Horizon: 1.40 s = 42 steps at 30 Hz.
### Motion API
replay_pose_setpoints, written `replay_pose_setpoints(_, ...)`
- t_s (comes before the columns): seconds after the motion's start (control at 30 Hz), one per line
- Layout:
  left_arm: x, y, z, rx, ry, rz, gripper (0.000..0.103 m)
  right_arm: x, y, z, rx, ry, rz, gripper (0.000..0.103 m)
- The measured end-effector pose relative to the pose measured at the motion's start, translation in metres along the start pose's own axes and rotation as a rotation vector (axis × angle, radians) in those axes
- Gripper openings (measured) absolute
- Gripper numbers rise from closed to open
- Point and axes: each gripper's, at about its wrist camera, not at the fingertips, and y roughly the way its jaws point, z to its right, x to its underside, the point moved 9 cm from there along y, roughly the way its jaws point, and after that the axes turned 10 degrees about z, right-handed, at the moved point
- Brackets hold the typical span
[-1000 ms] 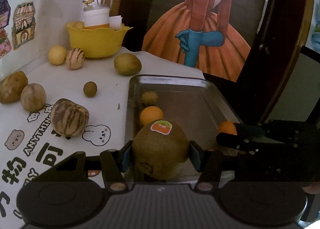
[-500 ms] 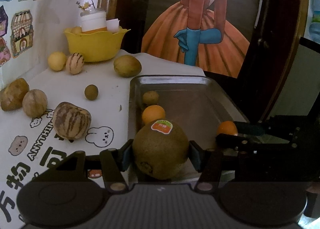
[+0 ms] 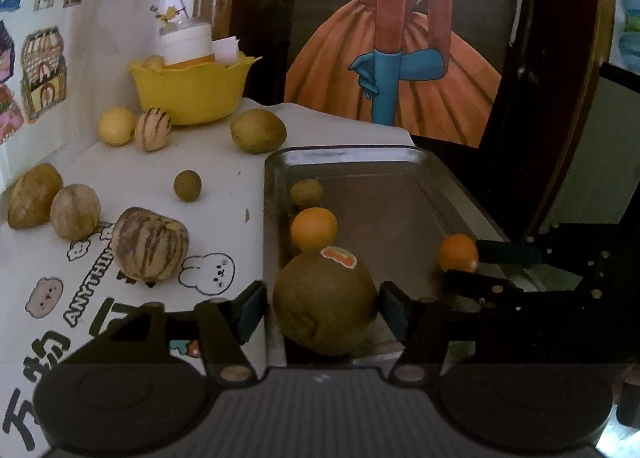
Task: Organize fruits
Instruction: 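Lower the kiwi into the tray with the left tool while the right tool releases the orange, then lift both tools away from the metal tray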
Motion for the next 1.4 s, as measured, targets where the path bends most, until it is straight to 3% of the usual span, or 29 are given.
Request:
replay_pose_setpoints(0.1, 0.0, -0.006, -0.005, 0.009, -0.043, 0.003, 0.073, -0.004, -0.008, -0.001, 0.006, -0.013, 0.016, 0.038)
replay_pose_setpoints(0.4, -0.009, -0.046, -0.013, -0.005, -0.141, 0.077, 0.085, -0.017, -0.048, -0.011, 0.034, -0.018, 0.075, 0.062)
replay_pose_setpoints(0.57, -0.013, -0.076, -0.02, -0.048, -0.165, 0.145, 0.102, -0.021, -0.073, -0.02, 0.053, 0.031, 0.097, 0.087)
replay_pose_setpoints(0.73, -0.01, -0.101, -0.027, -0.069, -0.161, 0.169, 0.102, -0.019, -0.094, -0.036, 0.085, 0.12, 0.078, 0.102)
replay_pose_setpoints(0.9, 0.004, -0.124, -0.037, -0.088, -0.151, 0.151, 0.102, -0.013, -0.111, -0.061, 0.099, 0.188, 0.022, 0.102)
replay_pose_setpoints(1.07, 0.027, -0.144, -0.056, -0.16, -0.12, 0.075, 0.102, -0.006, -0.123, -0.094, 0.064, 0.241, -0.043, 0.102)
replay_pose_setpoints(1.4, 0.051, -0.186, -0.105, -0.249, -0.149, 0.038, 0.103, -0.009, -0.12, -0.152, -0.007, 0.244, -0.105, 0.102)
